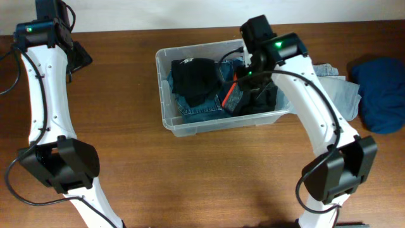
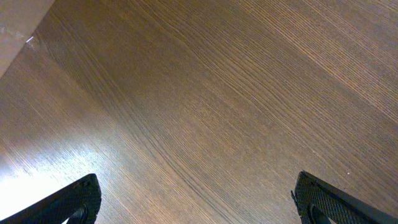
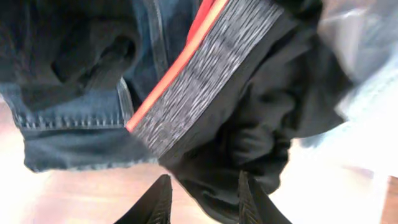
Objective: Pack container
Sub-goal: 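Lower the shorts into the bin and press them down with the right gripper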
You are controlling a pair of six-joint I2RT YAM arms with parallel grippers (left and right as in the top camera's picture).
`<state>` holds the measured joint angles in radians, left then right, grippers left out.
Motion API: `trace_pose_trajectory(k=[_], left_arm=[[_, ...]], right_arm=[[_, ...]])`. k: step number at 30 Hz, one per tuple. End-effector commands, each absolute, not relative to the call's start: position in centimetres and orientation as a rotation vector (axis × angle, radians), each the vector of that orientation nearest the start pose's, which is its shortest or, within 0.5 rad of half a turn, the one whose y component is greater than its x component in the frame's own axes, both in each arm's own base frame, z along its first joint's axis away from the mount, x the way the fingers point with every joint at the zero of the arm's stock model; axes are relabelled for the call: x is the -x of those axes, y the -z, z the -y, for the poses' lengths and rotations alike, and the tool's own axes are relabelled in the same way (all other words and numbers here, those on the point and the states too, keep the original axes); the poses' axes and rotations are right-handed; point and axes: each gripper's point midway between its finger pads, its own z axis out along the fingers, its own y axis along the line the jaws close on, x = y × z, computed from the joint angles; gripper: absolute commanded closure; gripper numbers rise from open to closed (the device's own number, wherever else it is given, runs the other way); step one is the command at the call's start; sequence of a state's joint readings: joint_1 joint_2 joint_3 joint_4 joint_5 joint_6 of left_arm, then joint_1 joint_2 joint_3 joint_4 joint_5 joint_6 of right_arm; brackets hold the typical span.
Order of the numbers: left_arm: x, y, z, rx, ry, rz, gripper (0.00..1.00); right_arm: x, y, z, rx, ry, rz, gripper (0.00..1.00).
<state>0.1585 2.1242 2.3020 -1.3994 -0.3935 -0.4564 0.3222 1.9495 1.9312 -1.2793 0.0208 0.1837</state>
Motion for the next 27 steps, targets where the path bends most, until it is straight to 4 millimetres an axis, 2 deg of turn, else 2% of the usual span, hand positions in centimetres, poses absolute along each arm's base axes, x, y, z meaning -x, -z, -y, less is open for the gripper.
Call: trace_pose_trajectory(k=[1,3,4,16,21,27], left_arm=[[-45.2,-22.1,-14.1,0.911,-0.473,-2.549,0.01],[-45.2,-22.1,-14.1,0.911,-0.473,-2.549,0.01],[-45.2,-22.1,-14.1,0.911,-0.473,-2.549,0.01],[-45.2,-22.1,-14.1,0.911,-0.473,-2.549,0.01],[-45.2,-22.1,-14.1,0.911,-0.473,-2.549,0.01],[-45.2,-22.1,-14.1,0.911,-0.473,-2.549,0.01]], right_arm=[[-39.8,-14.2,-14.5,0.226,-0.103,-2.952,0.72],[-39.3,-13.2,-14.6,0.221,-0.108,-2.976,0.94],[-39.0,-12.7,-14.7,0.197,-0.105,-2.990,0.96],[-36.6,-10.1,-15.5,0.243,-0.099,-3.073,0.95],[-34.2,-9.9,-15.9,0.255,-0.156,-3.166,0.95],[-33.4,-10.2,-17.2,0.256,-0.292,-3.196,0.95]])
